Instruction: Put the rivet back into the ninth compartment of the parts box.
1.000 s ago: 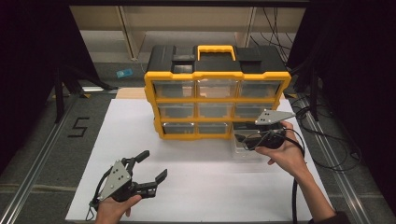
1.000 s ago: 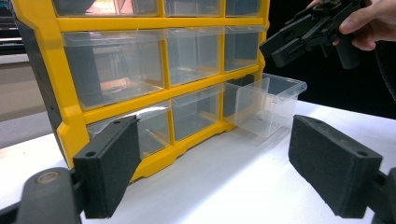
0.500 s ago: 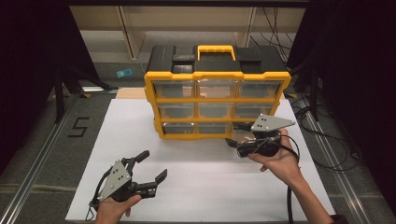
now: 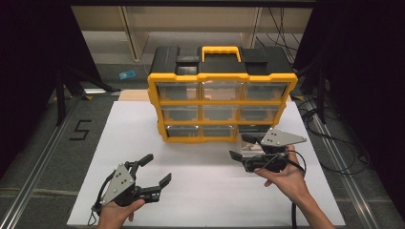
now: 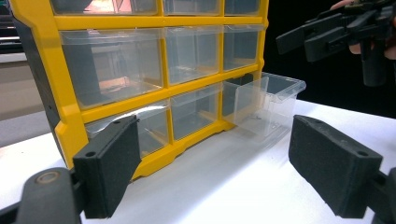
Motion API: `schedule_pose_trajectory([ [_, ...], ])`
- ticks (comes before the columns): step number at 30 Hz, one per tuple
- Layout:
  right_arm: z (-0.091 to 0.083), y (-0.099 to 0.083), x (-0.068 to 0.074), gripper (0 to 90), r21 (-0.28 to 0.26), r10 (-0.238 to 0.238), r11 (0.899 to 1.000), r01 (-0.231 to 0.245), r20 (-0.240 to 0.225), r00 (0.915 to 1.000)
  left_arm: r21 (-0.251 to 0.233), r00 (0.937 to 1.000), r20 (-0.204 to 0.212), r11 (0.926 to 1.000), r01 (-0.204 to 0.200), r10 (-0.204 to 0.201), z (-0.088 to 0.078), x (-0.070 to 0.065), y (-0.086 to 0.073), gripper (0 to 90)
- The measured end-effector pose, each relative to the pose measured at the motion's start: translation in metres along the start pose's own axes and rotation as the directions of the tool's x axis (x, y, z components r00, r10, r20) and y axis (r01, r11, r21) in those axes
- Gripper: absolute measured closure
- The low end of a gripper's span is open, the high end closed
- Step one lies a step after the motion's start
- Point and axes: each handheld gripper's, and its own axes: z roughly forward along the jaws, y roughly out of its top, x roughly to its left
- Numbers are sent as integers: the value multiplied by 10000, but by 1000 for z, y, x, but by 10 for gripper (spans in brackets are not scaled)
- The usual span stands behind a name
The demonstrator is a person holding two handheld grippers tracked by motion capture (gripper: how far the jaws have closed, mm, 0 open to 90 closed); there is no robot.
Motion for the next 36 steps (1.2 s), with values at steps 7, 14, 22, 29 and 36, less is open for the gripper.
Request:
schedule_pose_trajectory([
  [7, -2, -11, 4, 246, -362, 158, 9992, -155, 74, 9998, 55, 10000, 46, 10000, -13, 13, 0, 0, 0, 165],
  [14, -6, -22, 10, 240, -465, 370, 9983, -366, 90, 9993, 55, 10000, 48, 10000, -6, 5, 0, 0, 0, 165],
  [22, -7, -33, 15, 222, -729, 593, 9957, -578, 188, 9981, 45, 10000, 43, 10000, -51, 51, 0, 0, 0, 165],
  [29, -5, -40, 20, 207, -847, 512, 9952, -498, 144, 9986, 50, 10000, 55, 10000, -46, 46, 0, 0, 0, 165],
  [36, -9, -44, 23, 181, -844, 836, 9931, -818, 178, 9963, 99, 9999, 120, 9999, -34, 33, 0, -1, 0, 164],
])
